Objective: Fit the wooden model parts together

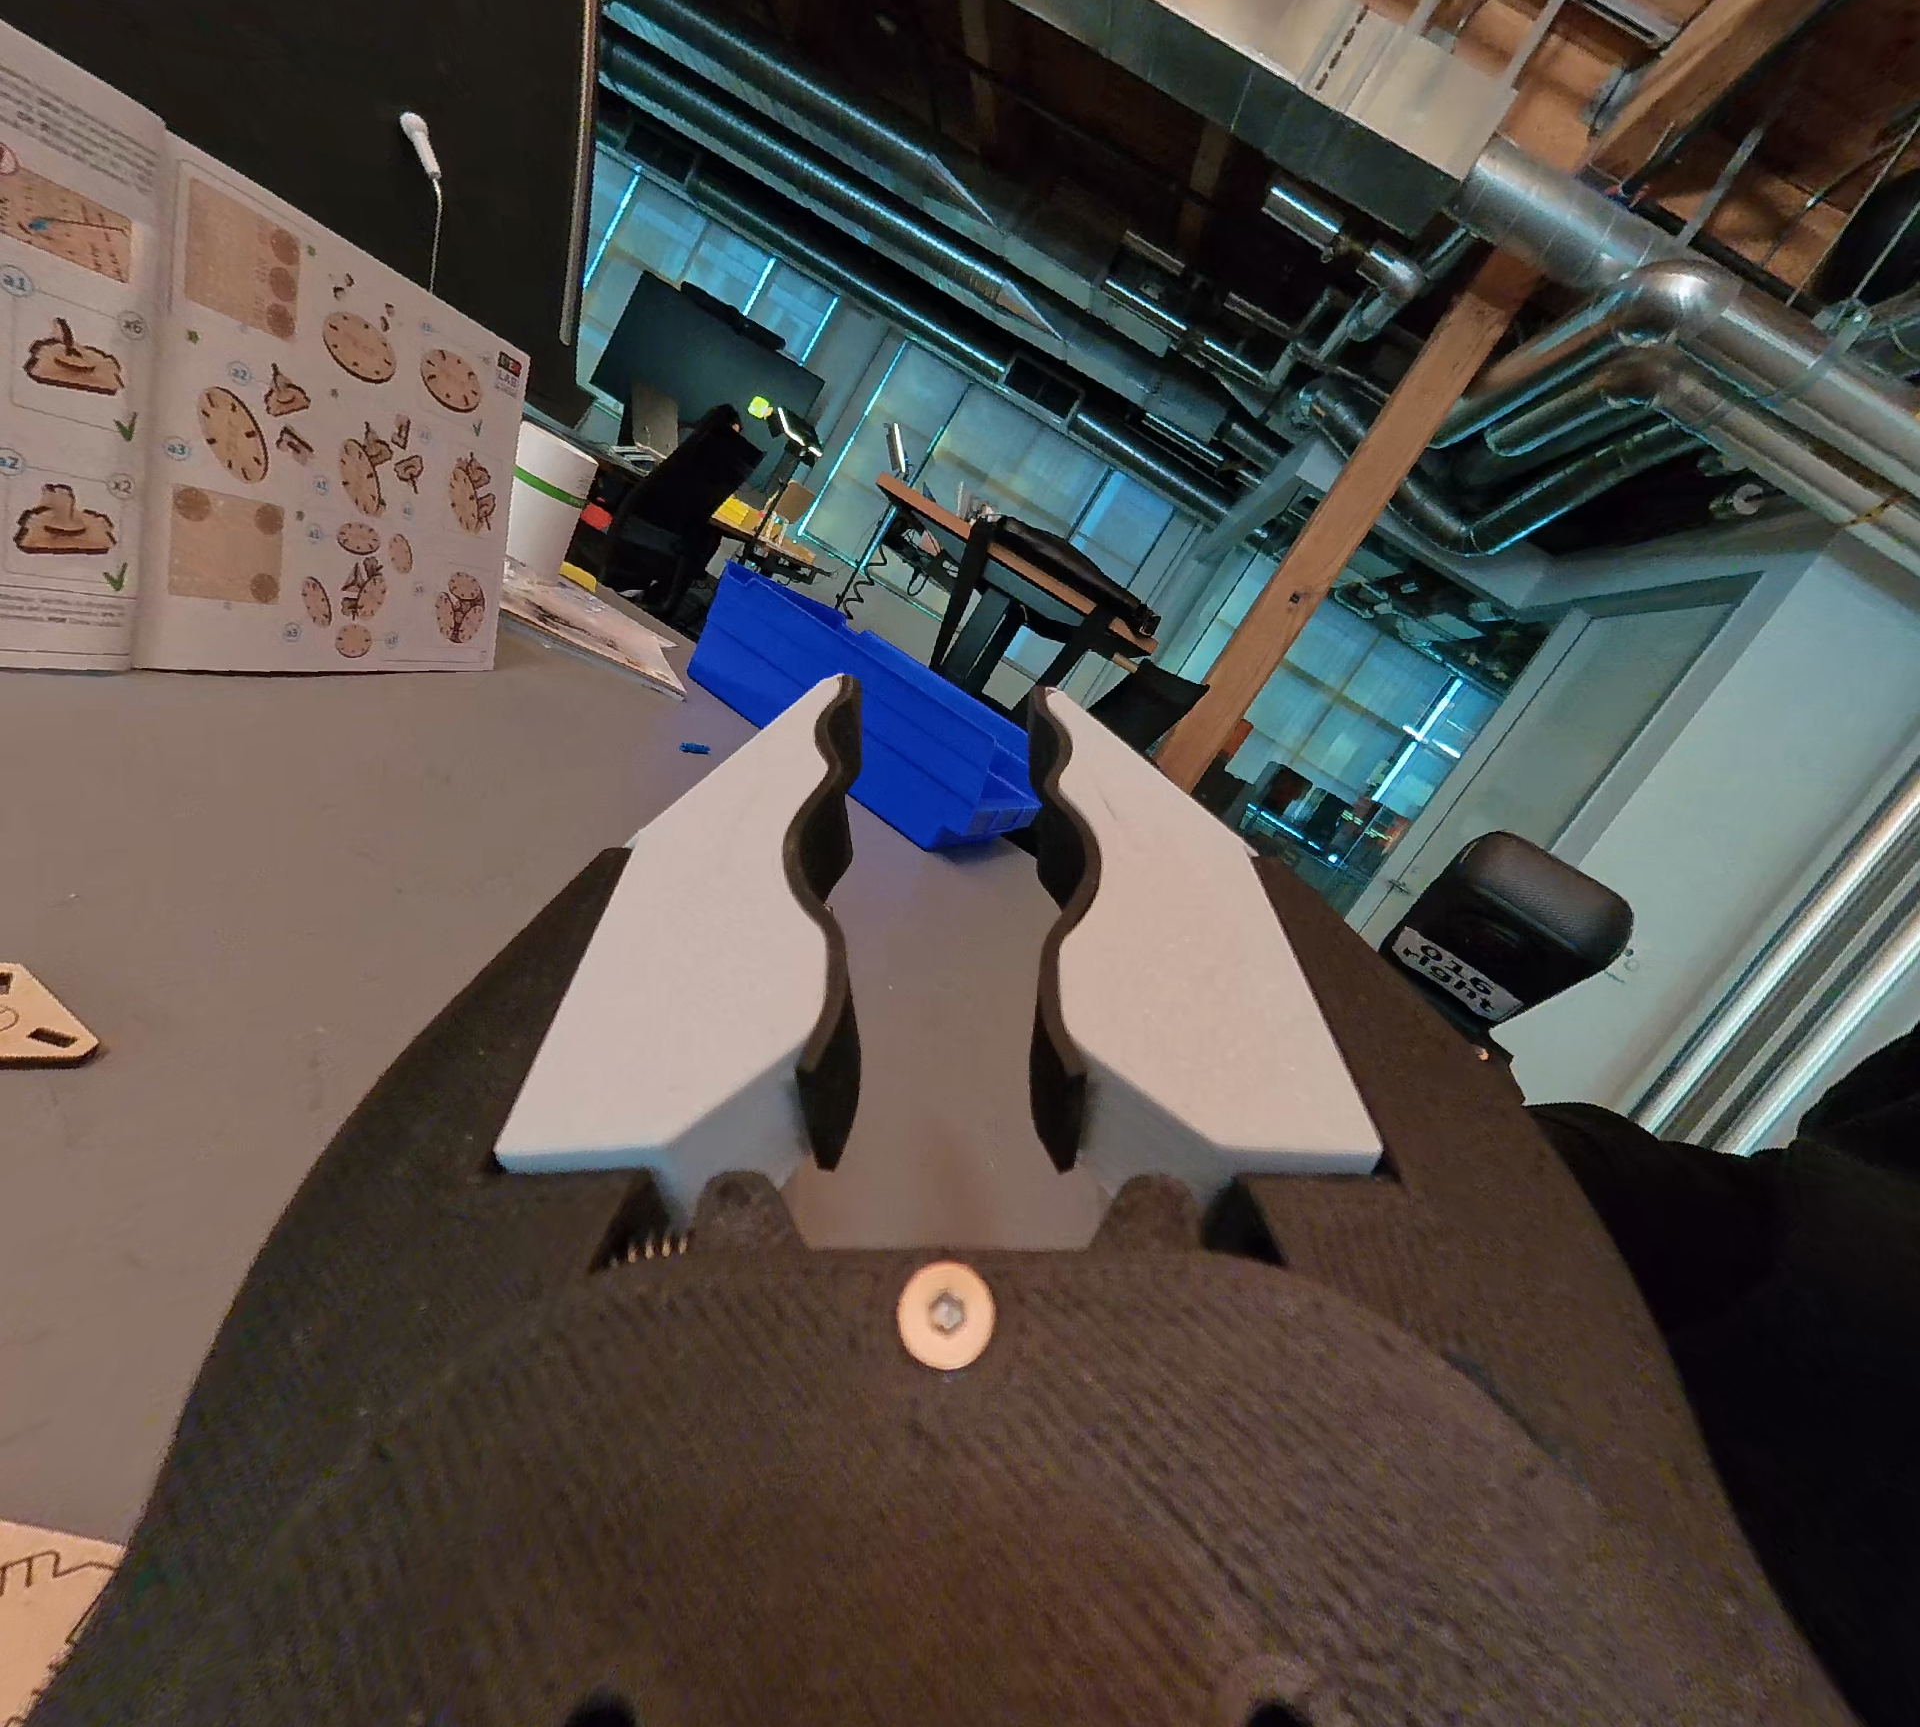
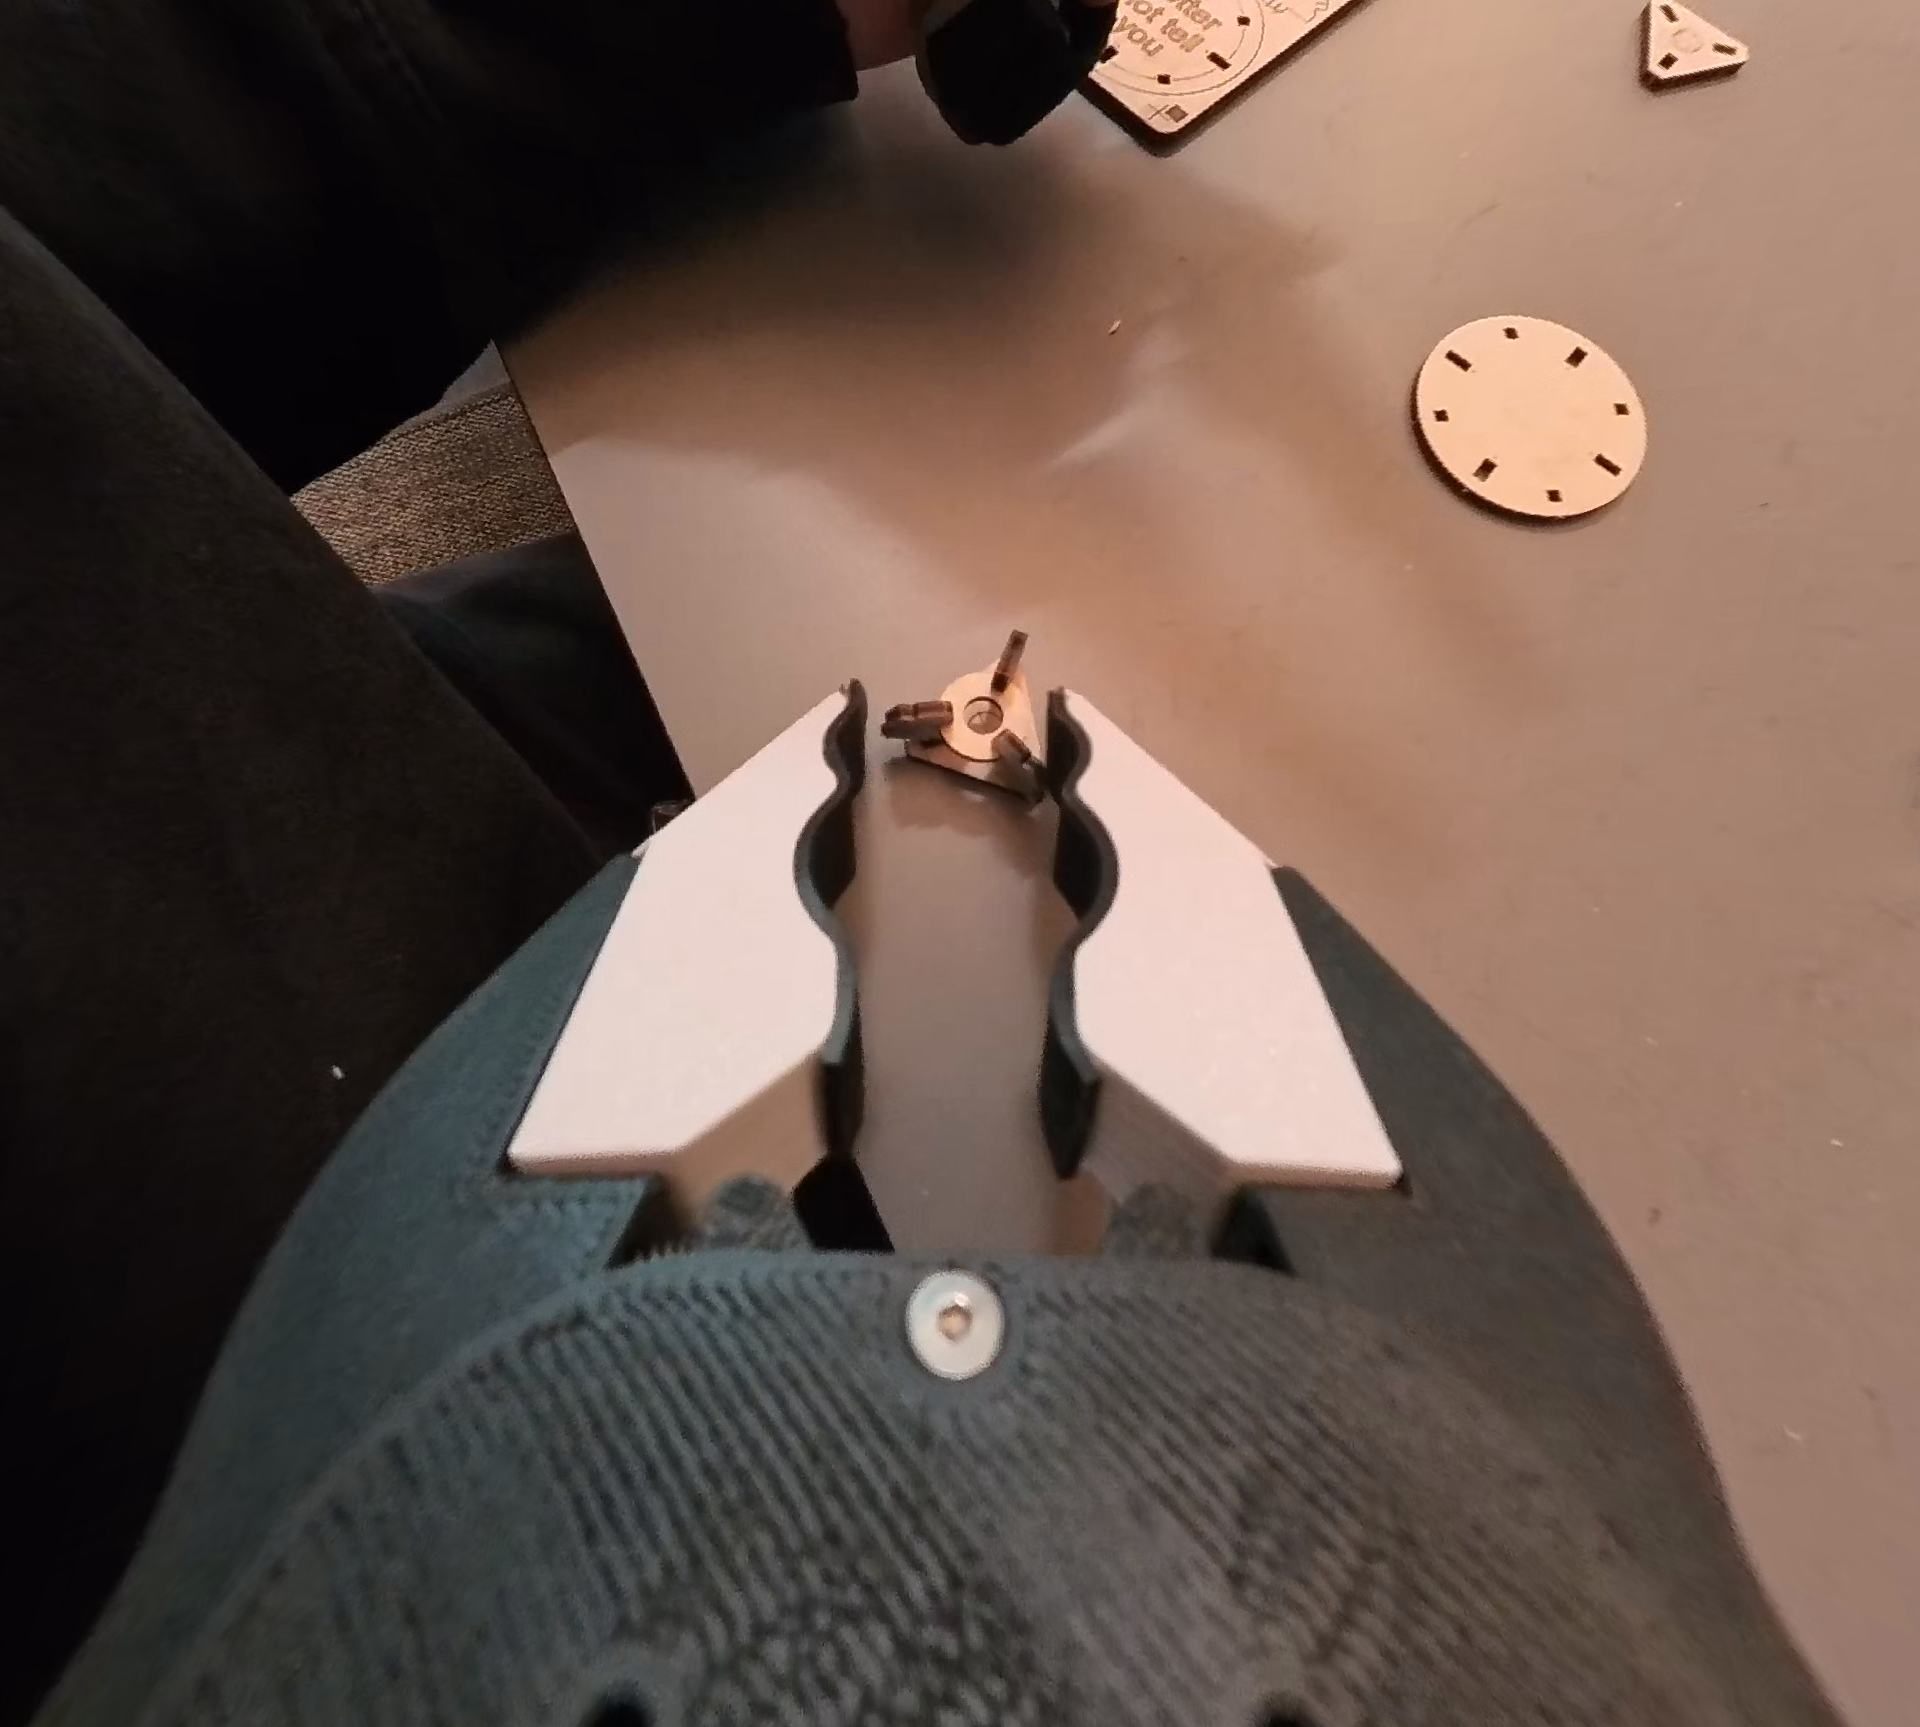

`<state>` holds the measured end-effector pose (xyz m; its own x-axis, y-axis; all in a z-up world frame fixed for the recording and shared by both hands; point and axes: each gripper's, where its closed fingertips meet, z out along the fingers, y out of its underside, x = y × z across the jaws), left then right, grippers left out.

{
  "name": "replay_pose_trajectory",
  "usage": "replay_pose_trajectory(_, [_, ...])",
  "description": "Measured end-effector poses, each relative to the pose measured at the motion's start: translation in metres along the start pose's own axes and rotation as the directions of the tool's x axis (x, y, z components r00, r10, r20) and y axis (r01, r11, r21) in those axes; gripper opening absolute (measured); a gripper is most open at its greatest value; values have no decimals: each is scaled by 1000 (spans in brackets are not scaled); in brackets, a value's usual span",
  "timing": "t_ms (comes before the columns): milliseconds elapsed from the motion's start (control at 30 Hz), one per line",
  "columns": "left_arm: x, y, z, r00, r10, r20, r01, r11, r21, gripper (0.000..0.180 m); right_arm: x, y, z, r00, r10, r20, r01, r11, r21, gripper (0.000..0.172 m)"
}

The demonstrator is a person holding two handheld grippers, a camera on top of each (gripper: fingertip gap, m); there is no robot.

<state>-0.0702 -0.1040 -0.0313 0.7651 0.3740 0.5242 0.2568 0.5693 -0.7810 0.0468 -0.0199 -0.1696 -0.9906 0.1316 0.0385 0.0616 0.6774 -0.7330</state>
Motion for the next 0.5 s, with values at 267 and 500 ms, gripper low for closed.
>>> replay_pose_trajectory(267, [0,0,0,1000,-4,-1,4,1000,1,30,1,0,-3,1000,-1,-10,1,1000,-5,34])
replay_pose_trajectory(500, [0,0,0,1000,-4,-1,4,1000,3,30,3,3,-2,1000,-8,-10,7,1000,-18,29])
